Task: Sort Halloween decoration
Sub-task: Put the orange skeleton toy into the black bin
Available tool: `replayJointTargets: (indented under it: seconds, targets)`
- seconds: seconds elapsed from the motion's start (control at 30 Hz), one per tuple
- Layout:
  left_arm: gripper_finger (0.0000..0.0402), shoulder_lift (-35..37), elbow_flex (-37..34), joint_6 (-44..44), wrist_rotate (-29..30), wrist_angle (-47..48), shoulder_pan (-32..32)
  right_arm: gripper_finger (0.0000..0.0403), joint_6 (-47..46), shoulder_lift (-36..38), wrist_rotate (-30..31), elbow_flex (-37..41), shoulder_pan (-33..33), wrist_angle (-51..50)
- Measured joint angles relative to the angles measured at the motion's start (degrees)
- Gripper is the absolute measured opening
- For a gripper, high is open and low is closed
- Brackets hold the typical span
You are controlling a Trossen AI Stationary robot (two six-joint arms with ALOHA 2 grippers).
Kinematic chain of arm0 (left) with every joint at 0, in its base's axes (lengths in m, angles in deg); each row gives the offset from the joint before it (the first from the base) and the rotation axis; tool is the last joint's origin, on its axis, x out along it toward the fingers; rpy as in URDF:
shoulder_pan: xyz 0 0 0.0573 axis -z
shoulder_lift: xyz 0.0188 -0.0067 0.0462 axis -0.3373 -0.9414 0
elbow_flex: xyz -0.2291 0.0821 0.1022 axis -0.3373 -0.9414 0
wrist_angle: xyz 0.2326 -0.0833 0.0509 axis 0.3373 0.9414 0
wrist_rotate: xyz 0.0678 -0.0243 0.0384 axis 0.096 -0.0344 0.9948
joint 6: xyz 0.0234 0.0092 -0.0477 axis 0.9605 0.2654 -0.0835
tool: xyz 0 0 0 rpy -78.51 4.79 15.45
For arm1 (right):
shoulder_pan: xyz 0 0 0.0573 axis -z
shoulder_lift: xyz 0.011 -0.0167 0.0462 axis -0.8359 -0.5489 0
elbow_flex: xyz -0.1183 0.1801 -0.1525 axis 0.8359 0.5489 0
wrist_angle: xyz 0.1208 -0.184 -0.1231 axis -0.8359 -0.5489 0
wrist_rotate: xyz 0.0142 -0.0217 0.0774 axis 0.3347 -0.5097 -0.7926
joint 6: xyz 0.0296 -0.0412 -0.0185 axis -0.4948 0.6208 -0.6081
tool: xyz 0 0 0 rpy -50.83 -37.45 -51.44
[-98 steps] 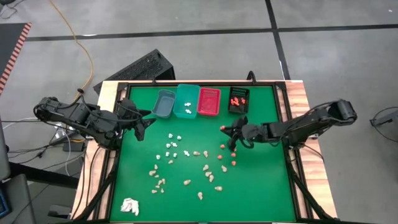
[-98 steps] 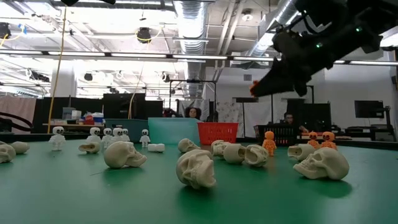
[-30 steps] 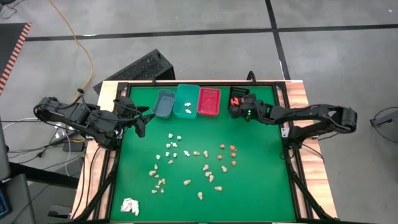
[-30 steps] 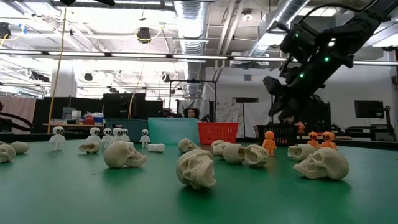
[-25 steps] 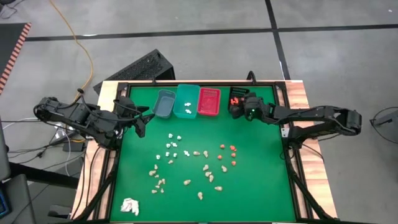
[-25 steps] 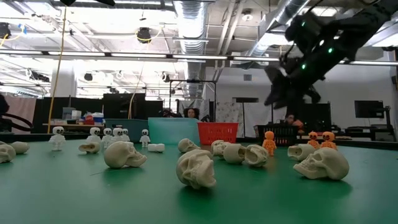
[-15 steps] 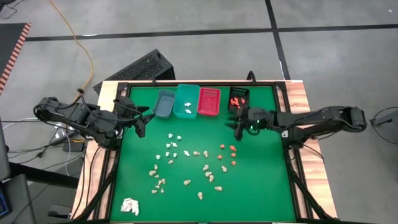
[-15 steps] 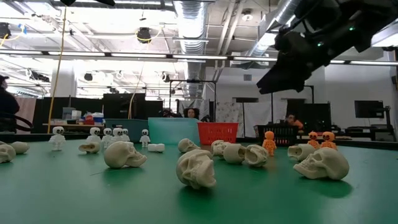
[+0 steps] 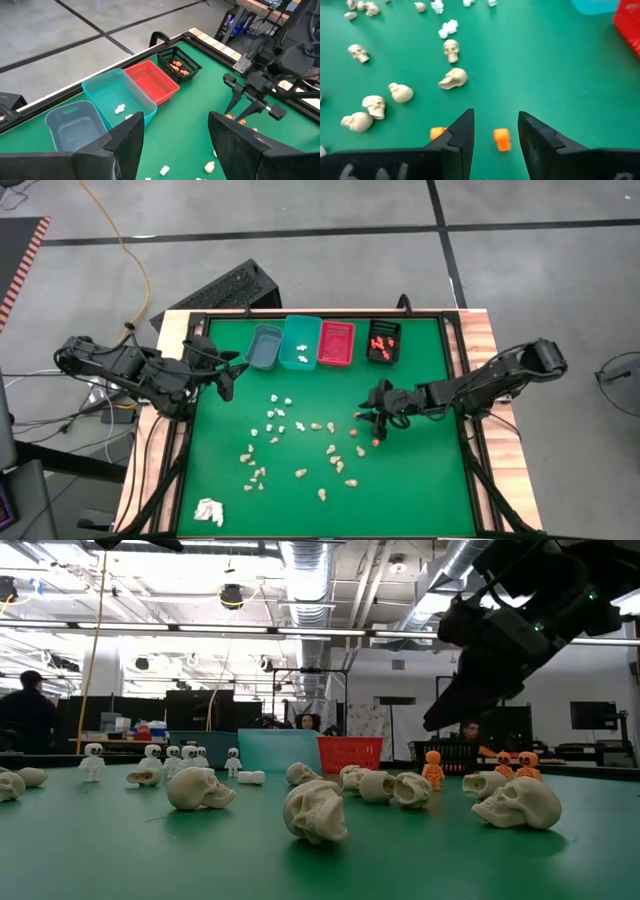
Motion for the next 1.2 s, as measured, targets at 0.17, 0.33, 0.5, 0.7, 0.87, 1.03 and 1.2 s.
replayJointTargets:
  seconds: [0.17, 0.33, 0.5, 0.7, 0.87, 1.03, 1.2]
  targets:
    - [0.0210, 0.02, -0.01, -0.07, -0.10, 0.01, 0.01, 0.0146, -0.81, -3.10, 1.18, 0.00, -0.10, 1.27]
    - [0.0210, 0.00, -0.01, -0.13, -0.19, 0.01, 0.01, 0.0146, -1.02, -5.85, 1.88, 0.00, 0.01, 1.38]
    - [0.0210, 0.02, -0.01, -0.13, -0.21, 0.19, 0.01, 0.0146, -1.71, -9.13, 1.67, 0.00, -0.05, 3.15]
    - [0.0210, 0.02, -0.01, -0.13, -0.20, 0.97, 0.01, 0.0141, -4.31, -12.36, 1.64, 0.00, -0.05, 5.18]
    - [0.0210, 0.00, -0.01, -0.15, -0.19, 1.32, -0.01, 0.0124, -5.63, -12.81, 1.94, -0.04, 0.36, 5.01]
    - [0.0210, 0.00, 0.00, -0.14, -0.19, 1.32, 0.00, 0.0088, -7.13, -12.51, 3.20, -0.71, 0.63, 3.05]
    - [0.0210, 0.00, -0.01, -0.13, -0.11, 1.32, 0.00, 0.0036, -7.93, -12.51, 3.26, -1.91, 0.73, 1.89]
